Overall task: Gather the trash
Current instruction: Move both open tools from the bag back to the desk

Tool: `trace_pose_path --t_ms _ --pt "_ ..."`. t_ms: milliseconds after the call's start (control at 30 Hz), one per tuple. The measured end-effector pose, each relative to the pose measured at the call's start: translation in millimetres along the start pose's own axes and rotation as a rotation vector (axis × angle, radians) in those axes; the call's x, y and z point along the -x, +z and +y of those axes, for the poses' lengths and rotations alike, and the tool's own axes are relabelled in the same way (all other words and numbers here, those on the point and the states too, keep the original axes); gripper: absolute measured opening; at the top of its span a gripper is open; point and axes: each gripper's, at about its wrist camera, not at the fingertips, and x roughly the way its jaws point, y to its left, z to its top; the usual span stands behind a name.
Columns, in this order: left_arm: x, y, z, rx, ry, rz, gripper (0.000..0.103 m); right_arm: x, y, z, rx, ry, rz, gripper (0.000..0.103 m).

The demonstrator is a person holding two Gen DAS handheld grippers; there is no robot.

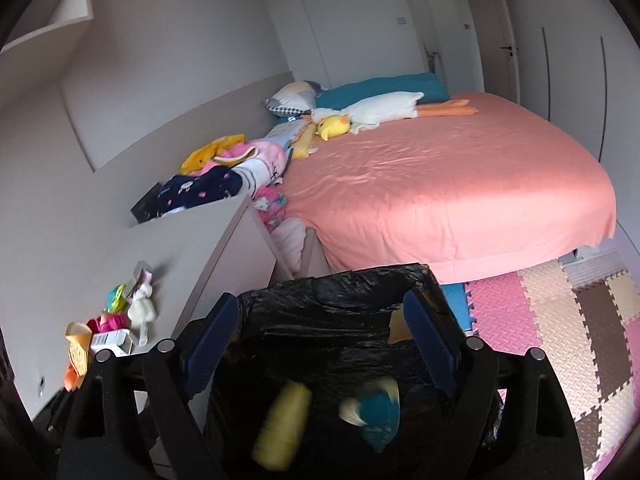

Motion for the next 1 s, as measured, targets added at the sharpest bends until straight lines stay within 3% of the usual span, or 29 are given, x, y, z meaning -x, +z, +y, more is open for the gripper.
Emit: trace_pose_path --t_ms 500,1000 --pt "9.6 -8.1 45.5 0.062 0.080 0.002 0.097 -18.3 -18.6 37.1 0.072 0.050 0.065 0.085" --pt "38.0 -17.4 110.7 0.144 0.187 -0.019 0.097 -36.3 -40.9 108.4 0.217 0.190 0.122 0.085"
